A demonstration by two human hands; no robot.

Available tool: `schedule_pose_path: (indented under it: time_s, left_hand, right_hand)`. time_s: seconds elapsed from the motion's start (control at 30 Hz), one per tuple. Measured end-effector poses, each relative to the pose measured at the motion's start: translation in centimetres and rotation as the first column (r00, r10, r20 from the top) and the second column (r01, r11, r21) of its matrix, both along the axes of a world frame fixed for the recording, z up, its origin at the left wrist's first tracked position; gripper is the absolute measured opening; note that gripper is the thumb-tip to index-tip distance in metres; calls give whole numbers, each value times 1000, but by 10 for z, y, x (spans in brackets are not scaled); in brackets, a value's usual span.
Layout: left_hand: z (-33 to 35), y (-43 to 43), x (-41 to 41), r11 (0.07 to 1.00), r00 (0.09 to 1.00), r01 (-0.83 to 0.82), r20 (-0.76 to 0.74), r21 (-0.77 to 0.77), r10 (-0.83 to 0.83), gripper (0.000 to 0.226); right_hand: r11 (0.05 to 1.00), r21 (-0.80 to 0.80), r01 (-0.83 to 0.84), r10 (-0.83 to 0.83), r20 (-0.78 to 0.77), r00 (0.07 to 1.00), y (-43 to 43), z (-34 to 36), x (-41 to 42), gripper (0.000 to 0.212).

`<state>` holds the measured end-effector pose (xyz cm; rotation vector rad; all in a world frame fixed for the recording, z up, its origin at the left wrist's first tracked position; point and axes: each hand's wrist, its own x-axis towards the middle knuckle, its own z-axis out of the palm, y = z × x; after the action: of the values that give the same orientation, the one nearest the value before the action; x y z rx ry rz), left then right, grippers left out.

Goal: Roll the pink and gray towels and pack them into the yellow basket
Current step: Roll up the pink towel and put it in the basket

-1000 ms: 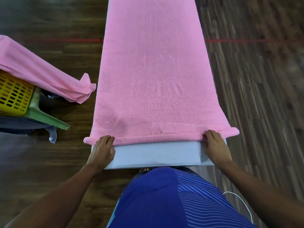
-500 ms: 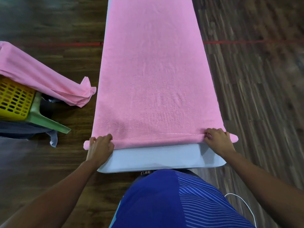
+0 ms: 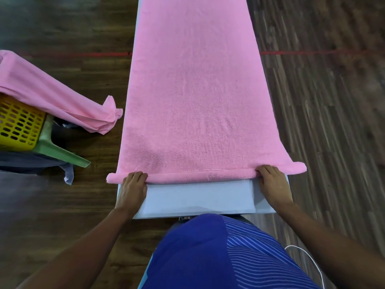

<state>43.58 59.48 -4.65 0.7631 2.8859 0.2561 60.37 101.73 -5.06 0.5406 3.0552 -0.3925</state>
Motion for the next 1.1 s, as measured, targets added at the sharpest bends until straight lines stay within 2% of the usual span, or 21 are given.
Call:
schedule_pose_path:
  time_s: [0.07,0.13,0.27,0.33,0.43,0.53,0.6,0.7,0.8,1.0,1.1]
  left_hand:
    - [3,2,-5,1000,1000,-3,-16,-6,3,21]
    - [8,2,-8,999,1000,1,0,-43,-1,25]
    - [13,1,-11,997,999,-25,35,-75,27,31]
    - [11,0,-15,998,999,-50,16,-45,51,26]
    - [9,2,-20,996,993,-93,-78,-9,92,10]
    - [6,6,-15,998,995,-48,-84,43,51,11]
    - [3,4,-7,999,993,-2,-117,42,7,15]
    - [-3,-4,5,999,991,44,-124,-10,-45,35]
    - [-6,-7,6,996,996,69,-55,-55,-71,50]
    - [3,4,-15,999,999,-27,45,24,26,25]
    - [14,6,-25,1000,996,0,93,-1,0,10]
  right_hand:
    - [1000,20,-8,6,56,998,2,6,-8,21]
    - [1000,20,-24,20,160,987,7,13,-16,17]
    - [997,-74,2,29,406,914,15,27,-30,28]
    - [997,-55,47,-23,374,927,16,28,-34,23]
    - [994,16,109,-110,153,982,14,22,-34,18]
    - [995,-67,80,-73,97,993,5,14,-26,11]
    - [999,-41,30,-27,64,998,0,7,-16,15]
    - [1000,8,-27,27,80,996,-6,-3,-1,37]
    - [1000,11,-4,3,64,998,-5,-4,1,43]
    - [999,35,21,-22,32,999,2,8,-20,19]
    - [997,73,5,-23,245,969,6,19,-31,21]
